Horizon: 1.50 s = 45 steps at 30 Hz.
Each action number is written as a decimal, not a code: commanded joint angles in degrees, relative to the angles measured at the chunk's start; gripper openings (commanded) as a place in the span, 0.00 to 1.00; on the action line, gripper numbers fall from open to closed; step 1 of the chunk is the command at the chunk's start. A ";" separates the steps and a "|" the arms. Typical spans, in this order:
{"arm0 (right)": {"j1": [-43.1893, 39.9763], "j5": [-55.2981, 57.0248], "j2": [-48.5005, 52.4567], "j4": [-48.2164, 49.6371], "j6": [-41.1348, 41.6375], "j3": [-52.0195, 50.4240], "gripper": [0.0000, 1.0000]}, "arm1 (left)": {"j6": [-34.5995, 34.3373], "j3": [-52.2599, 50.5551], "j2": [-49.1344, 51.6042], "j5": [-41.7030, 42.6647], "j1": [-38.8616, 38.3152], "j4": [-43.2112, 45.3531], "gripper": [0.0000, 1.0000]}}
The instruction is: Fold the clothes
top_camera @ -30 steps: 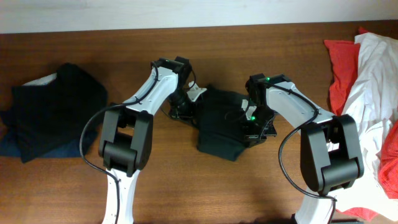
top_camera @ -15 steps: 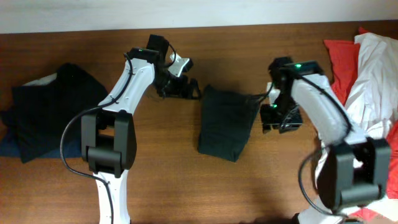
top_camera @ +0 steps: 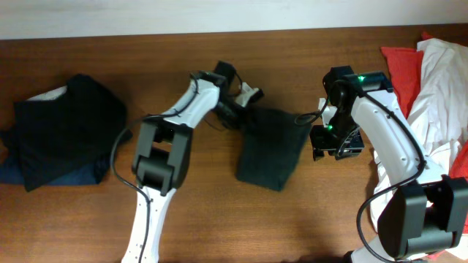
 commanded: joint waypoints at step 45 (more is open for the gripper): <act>-6.99 -6.23 -5.20 -3.21 -2.12 1.16 0.99 | -6.78 7.74 -24.06 -42.42 20.94 -40.22 0.99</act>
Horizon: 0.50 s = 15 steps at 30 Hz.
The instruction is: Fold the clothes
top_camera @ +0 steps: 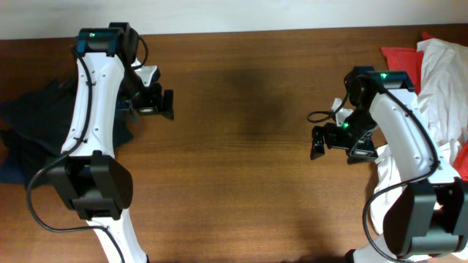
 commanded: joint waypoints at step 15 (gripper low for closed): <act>-0.35 12.81 -54.53 25.05 -0.83 -27.93 0.99 | -4.70 -70.95 -77.61 -8.00 -3.30 45.70 0.99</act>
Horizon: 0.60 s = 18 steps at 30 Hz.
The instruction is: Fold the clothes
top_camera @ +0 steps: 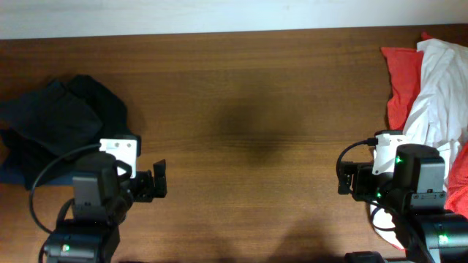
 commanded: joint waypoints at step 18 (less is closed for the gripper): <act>3.39 1.49 -43.93 34.71 -1.31 -38.75 0.99 | -0.35 -0.57 -1.27 -0.55 0.02 -0.83 0.99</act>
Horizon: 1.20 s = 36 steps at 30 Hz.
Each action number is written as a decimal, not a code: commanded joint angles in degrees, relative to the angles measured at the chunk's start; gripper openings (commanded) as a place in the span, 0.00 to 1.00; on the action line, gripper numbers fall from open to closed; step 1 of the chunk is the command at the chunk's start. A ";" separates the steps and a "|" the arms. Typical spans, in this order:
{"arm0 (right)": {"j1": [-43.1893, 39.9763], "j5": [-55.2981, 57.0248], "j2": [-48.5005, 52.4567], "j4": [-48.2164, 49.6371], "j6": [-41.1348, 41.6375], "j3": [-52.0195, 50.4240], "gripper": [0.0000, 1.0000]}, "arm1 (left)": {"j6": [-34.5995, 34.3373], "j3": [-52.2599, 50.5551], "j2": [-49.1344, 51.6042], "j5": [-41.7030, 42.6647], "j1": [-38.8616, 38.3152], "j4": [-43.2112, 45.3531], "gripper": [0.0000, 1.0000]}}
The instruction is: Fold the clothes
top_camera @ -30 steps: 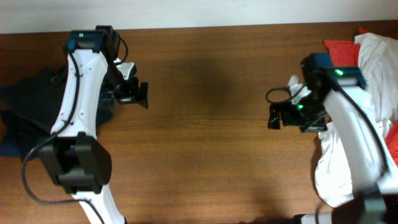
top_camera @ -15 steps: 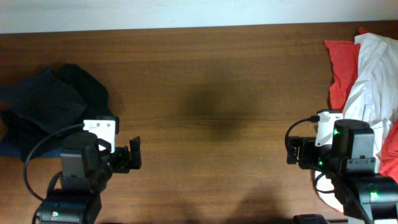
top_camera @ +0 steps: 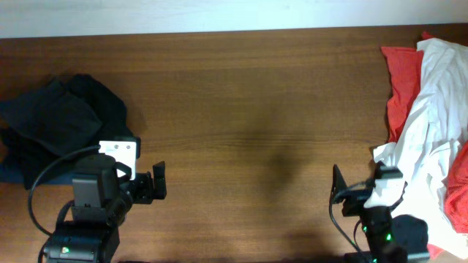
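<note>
A heap of dark folded clothes (top_camera: 62, 128) lies at the table's left edge, its top garment black and a bit rumpled. At the right edge is a loose pile of unfolded clothes (top_camera: 431, 109), with white cloth draped over red. My left gripper (top_camera: 155, 184) is drawn back near the front left, open and empty, to the right of the dark heap. My right gripper (top_camera: 339, 193) sits low at the front right, open and empty, beside the white cloth's lower end.
The brown wooden table (top_camera: 248, 109) spans the view, and a pale wall strip runs along its far edge. A blue garment edge (top_camera: 7, 174) peeks from under the dark heap. The right arm's base touches the white cloth.
My right arm has drawn back further toward the front edge and now shows lower in view. The left arm and both clothes piles look unchanged.
A folded dark garment lay mid-table with my left gripper at its upper corner and the right gripper beside it. Then the garment was gone from the middle and my left arm was over the left heap. Both arms then stood pulled back to the front, empty.
</note>
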 commanded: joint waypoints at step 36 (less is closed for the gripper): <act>-0.20 -2.12 -5.31 25.59 -1.01 -22.51 0.99 | -0.31 -37.68 -30.73 -0.85 0.02 31.93 0.99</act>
